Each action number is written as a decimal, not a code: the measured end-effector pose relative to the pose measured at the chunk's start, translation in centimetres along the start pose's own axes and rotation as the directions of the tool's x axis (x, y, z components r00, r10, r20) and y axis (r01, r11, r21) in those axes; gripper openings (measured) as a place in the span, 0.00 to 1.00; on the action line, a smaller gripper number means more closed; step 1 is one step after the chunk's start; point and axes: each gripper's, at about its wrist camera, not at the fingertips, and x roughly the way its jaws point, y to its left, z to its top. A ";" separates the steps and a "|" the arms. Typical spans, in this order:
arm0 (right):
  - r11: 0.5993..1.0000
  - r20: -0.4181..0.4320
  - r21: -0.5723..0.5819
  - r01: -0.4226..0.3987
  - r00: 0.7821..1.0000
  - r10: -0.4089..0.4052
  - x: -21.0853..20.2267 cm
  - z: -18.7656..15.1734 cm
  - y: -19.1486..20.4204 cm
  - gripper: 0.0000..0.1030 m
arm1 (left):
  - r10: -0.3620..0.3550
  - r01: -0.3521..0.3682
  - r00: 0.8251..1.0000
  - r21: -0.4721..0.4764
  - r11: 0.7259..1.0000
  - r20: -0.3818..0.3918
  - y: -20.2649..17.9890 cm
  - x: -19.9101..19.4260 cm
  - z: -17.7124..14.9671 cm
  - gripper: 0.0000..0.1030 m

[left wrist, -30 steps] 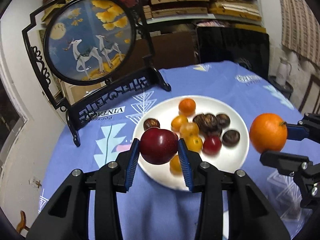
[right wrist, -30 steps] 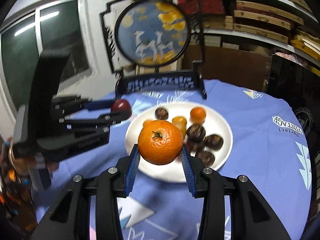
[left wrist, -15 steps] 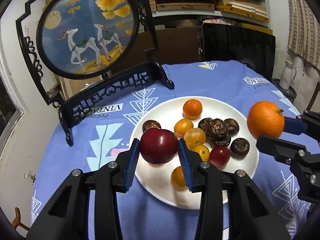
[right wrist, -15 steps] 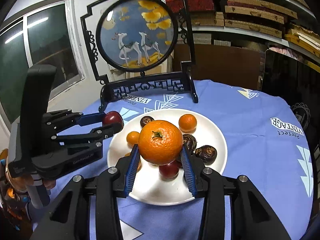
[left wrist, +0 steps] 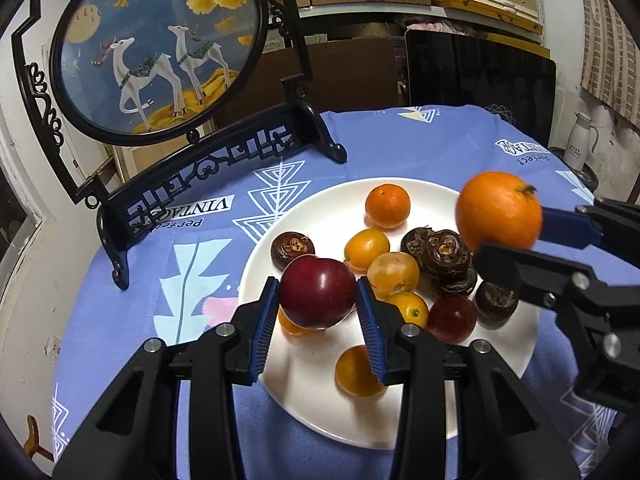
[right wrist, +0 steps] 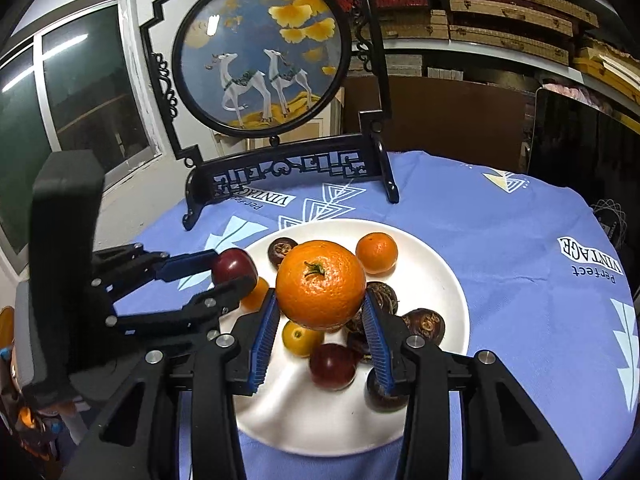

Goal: Organize fruits
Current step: 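Place red plum on plate with left tool while right tool places tangerine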

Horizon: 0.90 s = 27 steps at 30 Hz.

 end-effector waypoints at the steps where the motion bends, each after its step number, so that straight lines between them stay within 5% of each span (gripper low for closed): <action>1: 1.000 -0.005 0.007 0.001 1.000 -0.001 0.4 0.1 -0.2 0.41 | 0.001 -0.001 1.000 0.004 1.000 -0.003 -0.1 0.2 0.0 0.37; 20: 0.999 -0.050 0.007 0.045 0.998 -0.045 4.1 1.8 -0.8 0.41 | 0.028 -0.028 0.999 0.034 0.999 -0.025 -1.2 2.9 0.1 0.37; 24: 0.998 -0.057 0.004 0.058 0.997 -0.058 4.5 1.8 -1.0 0.47 | 0.036 -0.035 0.999 0.026 0.999 -0.027 -1.2 3.3 0.0 0.39; 27: 0.998 -0.014 0.013 0.059 0.998 -0.059 3.4 1.9 -0.9 0.55 | 0.044 -0.044 0.999 0.011 0.999 -0.007 -0.9 2.8 0.0 0.60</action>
